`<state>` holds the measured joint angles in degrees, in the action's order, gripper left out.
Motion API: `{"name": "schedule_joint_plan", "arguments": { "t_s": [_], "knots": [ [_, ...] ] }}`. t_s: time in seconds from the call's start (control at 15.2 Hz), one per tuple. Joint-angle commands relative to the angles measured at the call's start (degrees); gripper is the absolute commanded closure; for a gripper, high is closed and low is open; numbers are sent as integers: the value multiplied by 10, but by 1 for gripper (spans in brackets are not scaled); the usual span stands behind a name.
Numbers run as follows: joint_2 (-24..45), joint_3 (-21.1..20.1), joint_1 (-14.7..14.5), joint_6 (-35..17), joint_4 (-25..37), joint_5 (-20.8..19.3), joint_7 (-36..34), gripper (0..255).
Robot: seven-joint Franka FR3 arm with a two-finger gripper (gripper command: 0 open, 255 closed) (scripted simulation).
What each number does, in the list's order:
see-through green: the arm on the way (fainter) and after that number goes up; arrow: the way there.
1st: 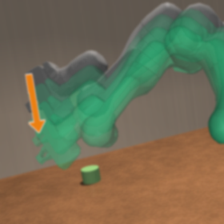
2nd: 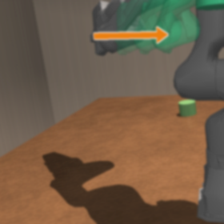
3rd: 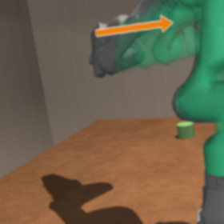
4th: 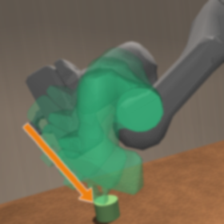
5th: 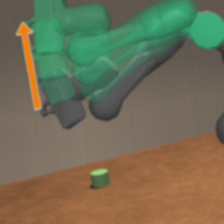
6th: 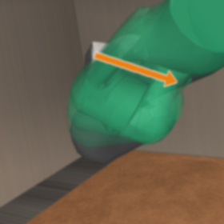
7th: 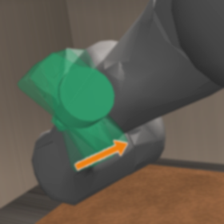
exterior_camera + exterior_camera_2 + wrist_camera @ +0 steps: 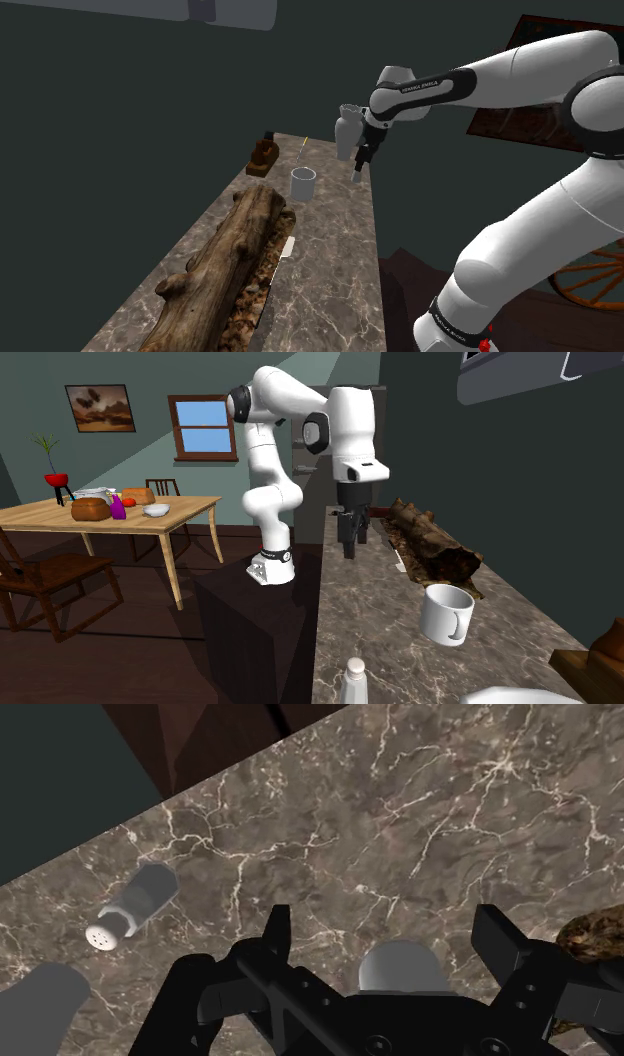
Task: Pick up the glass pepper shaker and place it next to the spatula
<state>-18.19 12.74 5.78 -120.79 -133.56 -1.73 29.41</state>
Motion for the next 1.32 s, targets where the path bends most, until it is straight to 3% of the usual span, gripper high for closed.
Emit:
{"name": "schedule_joint_plan", "arguments": {
  "t_s": [0.0, 0.66, 1.06, 1.25],
  "knots": [
    [28, 14, 5, -18, 16, 1, 21, 0],
    [221, 70, 31, -80, 162, 66, 142, 0],
    [344, 77, 69, -84, 285, 124, 209, 0],
    [362, 74, 74, -95, 293, 133, 216, 0]
  ]
}}
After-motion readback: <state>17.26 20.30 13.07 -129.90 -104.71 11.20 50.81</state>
